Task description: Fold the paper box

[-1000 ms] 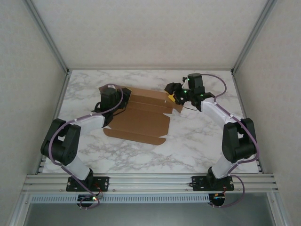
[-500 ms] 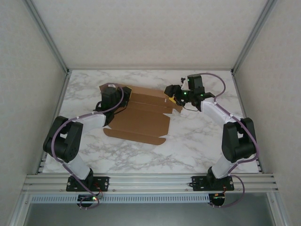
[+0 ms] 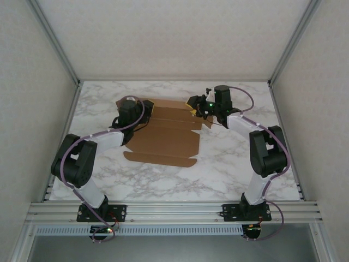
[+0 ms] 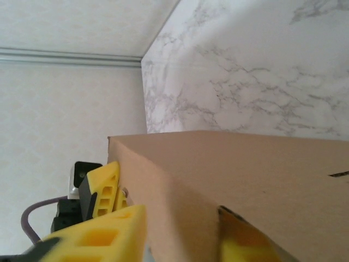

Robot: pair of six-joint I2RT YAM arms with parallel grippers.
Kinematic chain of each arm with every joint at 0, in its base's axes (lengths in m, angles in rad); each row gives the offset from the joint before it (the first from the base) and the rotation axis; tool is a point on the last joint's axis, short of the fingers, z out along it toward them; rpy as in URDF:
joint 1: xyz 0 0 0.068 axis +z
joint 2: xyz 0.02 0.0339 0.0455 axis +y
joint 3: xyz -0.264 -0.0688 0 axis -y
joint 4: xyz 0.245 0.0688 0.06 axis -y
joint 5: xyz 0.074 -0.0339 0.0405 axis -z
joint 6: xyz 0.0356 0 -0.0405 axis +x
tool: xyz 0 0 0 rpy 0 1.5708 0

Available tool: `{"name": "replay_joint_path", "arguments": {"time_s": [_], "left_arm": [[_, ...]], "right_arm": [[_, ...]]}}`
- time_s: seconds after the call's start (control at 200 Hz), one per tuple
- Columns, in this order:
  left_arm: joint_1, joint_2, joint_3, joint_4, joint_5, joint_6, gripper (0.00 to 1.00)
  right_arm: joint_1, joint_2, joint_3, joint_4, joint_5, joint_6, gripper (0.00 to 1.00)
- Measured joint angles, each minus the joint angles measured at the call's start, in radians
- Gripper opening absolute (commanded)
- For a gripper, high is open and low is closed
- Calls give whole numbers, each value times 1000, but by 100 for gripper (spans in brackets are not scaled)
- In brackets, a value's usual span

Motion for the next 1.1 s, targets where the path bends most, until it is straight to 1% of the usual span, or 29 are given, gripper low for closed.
{"name": "replay_joint_path", "arguments": {"time_s": [0.035, 0.08, 0.12, 0.155, 0.21, 0.305, 0.426, 0.491, 0.531, 0.576, 0.646, 0.736, 0.821, 0.896, 1.006, 1.097], "left_arm": [[0, 0, 1, 0, -3, -3, 11], [0, 0, 3, 0, -8, -3, 11], [0, 0, 3, 0, -11, -7, 11], [0, 0, 3, -1, -12, -7, 11], [0, 0, 4, -1, -14, -10, 11], [-3, 0, 4, -11, -15, -11, 11], [-7, -6, 4, -28, -24, -11, 11], [-11, -18, 5, -51, -41, -12, 10], [-15, -27, 7, -70, -62, -14, 10], [-20, -35, 12, -93, -88, -16, 10], [-26, -42, 24, -129, -124, -22, 10], [-33, -46, 35, -160, -157, -29, 10], [-37, -46, 48, -183, -178, -32, 10], [-39, -46, 60, -201, -186, -33, 10], [-41, -46, 64, -212, -195, -33, 10], [-42, -45, 66, -216, -201, -33, 10]], "right_arm": [[-2, 3, 0, 7, 0, 11, 15], [-3, 7, 0, 18, 0, 23, 15], [-3, 8, 0, 23, -2, 27, 18], [-3, 8, 0, 24, -4, 29, 23], [-3, 8, 0, 21, -3, 23, 24], [-3, 8, 0, 2, 1, -1, 21], [-3, 10, 3, -21, 10, -26, 19], [-3, 18, 18, -34, 9, -39, 17], [-3, 31, 34, -36, 4, -44, 18], [-3, 53, 56, -35, -10, -44, 22], [-3, 94, 96, -32, -26, -45, 30], [-3, 138, 141, -34, -37, -48, 37], [-4, 162, 186, -68, -39, -68, 48], [-4, 161, 210, -118, -29, -108, 53], [-4, 126, 217, -240, 48, -200, 62], [-6, 60, 205, -337, 129, -284, 63]]}}
